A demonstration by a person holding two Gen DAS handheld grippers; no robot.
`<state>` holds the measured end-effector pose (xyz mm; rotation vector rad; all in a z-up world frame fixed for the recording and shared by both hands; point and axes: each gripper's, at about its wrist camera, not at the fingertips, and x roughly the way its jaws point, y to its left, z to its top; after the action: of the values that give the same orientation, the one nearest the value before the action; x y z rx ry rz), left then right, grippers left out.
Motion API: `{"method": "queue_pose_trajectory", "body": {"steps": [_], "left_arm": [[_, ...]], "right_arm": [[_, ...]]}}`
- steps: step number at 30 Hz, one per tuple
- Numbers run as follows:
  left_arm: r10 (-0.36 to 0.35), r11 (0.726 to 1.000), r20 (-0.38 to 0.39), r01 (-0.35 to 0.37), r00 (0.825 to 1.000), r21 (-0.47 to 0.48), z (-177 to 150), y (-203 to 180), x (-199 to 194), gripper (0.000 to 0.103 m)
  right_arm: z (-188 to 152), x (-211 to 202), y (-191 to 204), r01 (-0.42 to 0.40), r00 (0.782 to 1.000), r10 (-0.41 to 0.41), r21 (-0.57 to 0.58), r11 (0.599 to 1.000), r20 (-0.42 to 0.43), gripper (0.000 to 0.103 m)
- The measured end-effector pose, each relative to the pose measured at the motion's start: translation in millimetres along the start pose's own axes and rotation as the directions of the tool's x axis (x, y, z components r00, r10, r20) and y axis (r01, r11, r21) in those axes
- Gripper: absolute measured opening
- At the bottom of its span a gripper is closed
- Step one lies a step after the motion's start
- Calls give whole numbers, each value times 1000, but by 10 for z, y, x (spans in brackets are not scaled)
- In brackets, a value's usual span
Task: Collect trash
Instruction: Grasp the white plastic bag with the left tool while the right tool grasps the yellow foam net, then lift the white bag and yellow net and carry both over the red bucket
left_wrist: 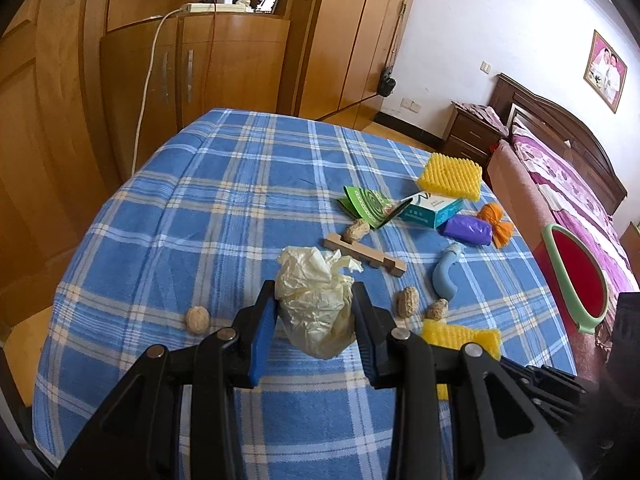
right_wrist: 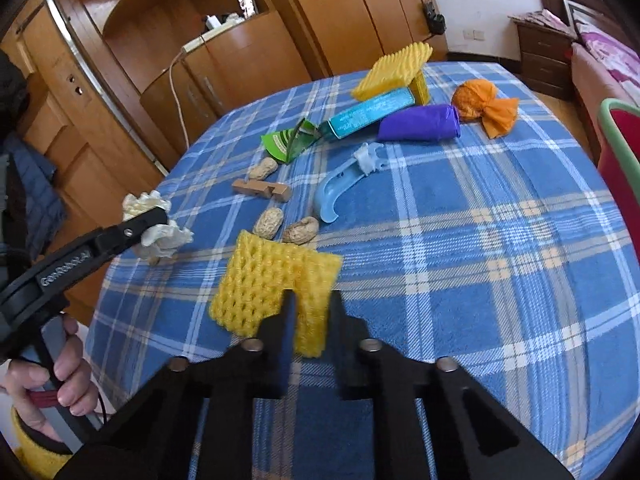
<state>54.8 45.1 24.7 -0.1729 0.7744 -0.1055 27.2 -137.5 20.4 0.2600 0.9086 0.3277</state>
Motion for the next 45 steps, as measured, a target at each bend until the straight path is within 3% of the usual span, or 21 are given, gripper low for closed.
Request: {"method": "queue_pose_trajectory", "body": {"steps": [12,25,33,45], "left_arm": [[-36,999,6,36,999,18,1,-123,-95,37],[-122,990,4,122,992,68,18,-443,-259,37],[-183,976,-12,184,983,115,63,-728,-288,37],[-279,934,-74,288,958,211,180,-1431,-177,37]], "right_arm": [[6,-507,65,-15,989,20,-35,999,147,9],[29,-1004,-133,6,963,-9,13,1000,269,9],[73,-1270,-363,41,942,-62,72,997,329,9],[140,-1656,-838,150,902,-201,160,976,381,9]]}}
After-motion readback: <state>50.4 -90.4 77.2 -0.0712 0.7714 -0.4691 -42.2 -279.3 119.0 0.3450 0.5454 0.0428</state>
